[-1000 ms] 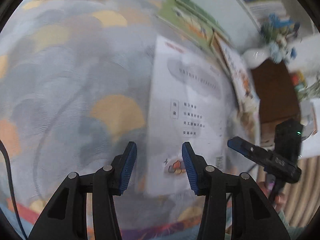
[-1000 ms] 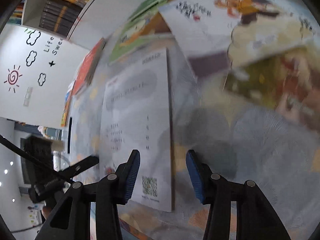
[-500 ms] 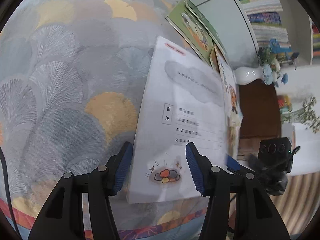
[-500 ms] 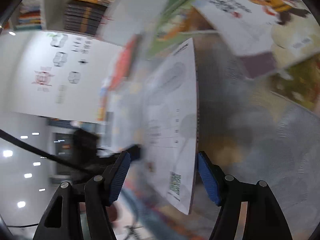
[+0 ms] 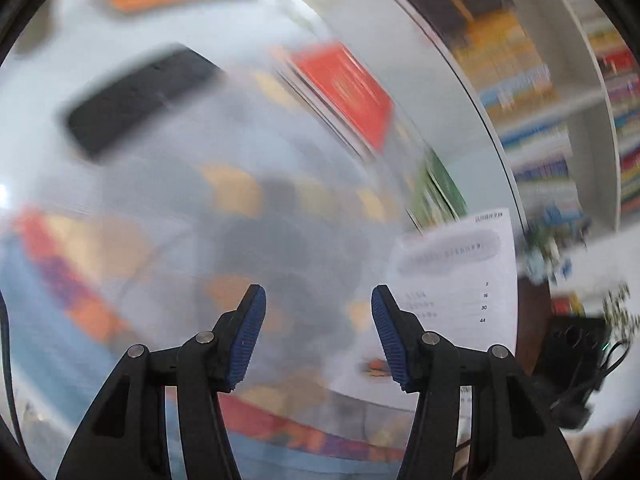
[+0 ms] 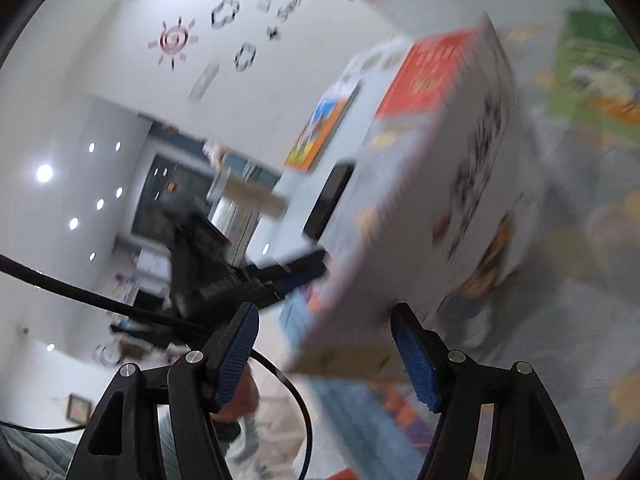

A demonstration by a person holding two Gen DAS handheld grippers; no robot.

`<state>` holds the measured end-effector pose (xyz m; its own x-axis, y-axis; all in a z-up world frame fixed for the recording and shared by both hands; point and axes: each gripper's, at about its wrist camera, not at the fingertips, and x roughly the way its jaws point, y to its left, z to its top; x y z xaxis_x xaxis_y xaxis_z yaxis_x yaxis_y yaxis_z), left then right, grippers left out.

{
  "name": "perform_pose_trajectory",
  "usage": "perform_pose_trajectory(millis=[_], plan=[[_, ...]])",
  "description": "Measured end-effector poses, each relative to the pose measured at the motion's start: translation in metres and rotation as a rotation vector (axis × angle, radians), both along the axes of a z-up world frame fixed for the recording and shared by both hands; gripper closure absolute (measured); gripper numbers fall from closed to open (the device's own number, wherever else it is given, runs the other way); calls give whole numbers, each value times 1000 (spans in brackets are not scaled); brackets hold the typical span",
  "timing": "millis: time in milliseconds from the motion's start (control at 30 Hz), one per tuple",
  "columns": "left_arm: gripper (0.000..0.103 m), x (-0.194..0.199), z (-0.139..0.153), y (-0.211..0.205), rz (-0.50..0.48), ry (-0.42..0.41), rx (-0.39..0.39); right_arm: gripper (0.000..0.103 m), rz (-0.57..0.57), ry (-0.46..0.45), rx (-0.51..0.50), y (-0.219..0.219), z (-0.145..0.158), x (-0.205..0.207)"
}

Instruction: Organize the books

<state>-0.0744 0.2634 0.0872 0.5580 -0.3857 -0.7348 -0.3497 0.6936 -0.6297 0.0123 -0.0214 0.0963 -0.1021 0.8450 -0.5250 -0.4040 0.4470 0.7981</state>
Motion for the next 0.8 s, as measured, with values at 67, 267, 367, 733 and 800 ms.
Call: perform_pose_trajectory(millis=[67,267,367,733,800], plan=[[51,-17,1,25,75,9,-11,36,22,50,-3,12,-14,-6],[51,-12,-10,30,-23,91,50,32,-67,223,-96,7,-64,-4],[51,9,-22,9,-149,119,91,32,-171,253,-135,-6,-78,-4],[51,58,-59,-32,-454,165,313,29,-379,-224,-667,31,-67,-20],[51,61,-67,-30,-477,164,297,36,-371,-221,-749,44,-78,-22]])
